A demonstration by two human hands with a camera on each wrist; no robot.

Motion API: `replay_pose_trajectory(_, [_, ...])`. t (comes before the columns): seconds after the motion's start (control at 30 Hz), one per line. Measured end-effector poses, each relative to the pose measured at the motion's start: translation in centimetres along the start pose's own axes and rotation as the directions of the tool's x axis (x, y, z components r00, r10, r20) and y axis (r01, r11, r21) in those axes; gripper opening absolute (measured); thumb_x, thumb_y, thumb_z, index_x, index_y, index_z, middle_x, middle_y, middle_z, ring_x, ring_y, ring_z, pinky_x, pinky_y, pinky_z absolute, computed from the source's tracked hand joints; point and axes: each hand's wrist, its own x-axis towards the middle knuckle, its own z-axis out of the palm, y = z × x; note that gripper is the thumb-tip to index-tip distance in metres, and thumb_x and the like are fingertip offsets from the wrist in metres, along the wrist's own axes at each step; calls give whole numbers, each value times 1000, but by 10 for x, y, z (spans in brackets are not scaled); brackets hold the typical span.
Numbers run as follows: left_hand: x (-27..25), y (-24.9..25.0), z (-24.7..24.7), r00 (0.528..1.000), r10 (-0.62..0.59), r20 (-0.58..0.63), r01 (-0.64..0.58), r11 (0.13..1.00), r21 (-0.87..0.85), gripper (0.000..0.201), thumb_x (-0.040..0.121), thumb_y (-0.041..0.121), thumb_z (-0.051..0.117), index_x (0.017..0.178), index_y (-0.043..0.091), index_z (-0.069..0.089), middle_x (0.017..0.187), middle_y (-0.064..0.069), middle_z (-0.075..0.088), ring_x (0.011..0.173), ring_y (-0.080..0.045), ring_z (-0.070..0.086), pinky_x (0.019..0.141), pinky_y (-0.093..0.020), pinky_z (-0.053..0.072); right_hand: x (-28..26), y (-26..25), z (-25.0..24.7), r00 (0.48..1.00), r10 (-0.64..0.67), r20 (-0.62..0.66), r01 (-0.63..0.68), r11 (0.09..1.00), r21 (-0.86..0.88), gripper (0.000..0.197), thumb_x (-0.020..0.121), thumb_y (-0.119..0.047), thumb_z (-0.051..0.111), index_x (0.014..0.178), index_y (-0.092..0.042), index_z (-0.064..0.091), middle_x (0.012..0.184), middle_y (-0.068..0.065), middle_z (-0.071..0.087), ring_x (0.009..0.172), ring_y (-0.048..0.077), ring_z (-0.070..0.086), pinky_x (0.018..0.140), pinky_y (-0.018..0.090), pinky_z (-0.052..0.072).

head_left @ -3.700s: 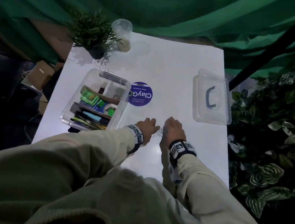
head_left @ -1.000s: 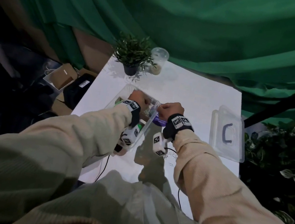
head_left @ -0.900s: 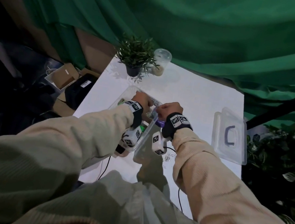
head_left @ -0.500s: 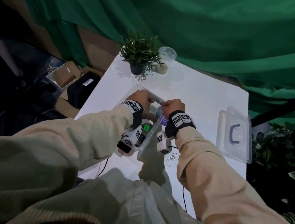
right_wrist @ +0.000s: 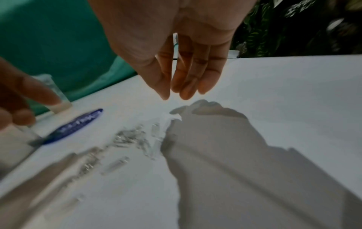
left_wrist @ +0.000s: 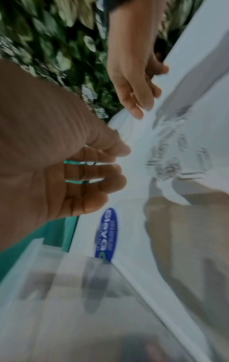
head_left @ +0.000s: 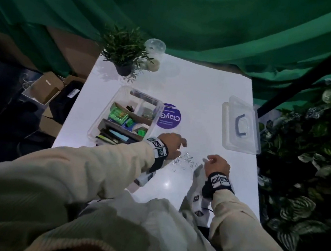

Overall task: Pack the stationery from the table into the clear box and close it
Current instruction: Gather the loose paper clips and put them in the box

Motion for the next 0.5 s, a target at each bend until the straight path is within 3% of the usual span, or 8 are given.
replay_pose_trajectory(0.1, [9, -8, 39, 988, -71, 139, 61, 995, 79, 44, 88, 30, 62, 130, 23, 48, 128, -4, 52, 117, -27, 54, 95, -38, 45, -4, 35, -1, 997, 47, 60, -39, 990, -136, 13, 83, -15, 61, 92, -21, 67, 109, 8, 65, 101, 28, 62, 79, 30, 48])
replay_pose_trajectory(0.23, [14, -13, 63, 983, -85, 161, 66, 990, 121, 59, 80, 32, 72, 130, 20, 41, 124, -7, 48, 110, -30, 57, 88, -40, 50, -8, 49, 3, 991, 86, 106, -59, 969, -242, 22, 85, -13, 55, 106, -18, 60, 116, 8, 56, 109, 29, 57, 85, 32, 45])
replay_pose_trajectory(0.37, [25, -6, 68, 980, -77, 182, 59, 993, 99, 48, 83, 22, 70, 126, 20, 47, 122, -7, 53, 109, -28, 57, 90, -38, 49, -7, 39, 15, 984, 62, 165, -17, 964, -264, 24, 88, -11, 53, 107, -18, 65, 119, 8, 62, 112, 28, 58, 85, 30, 46])
replay_pose_trajectory(0.5, [36, 6, 77, 985, -67, 157, 64, 998, 25, 41, 86, 14, 62, 126, 20, 53, 124, -6, 57, 113, -26, 56, 94, -35, 47, -7, 22, 30, 969, -75, 237, 124, 972, -199, 25, 87, -12, 58, 109, -19, 68, 118, 7, 64, 111, 26, 59, 89, 30, 47])
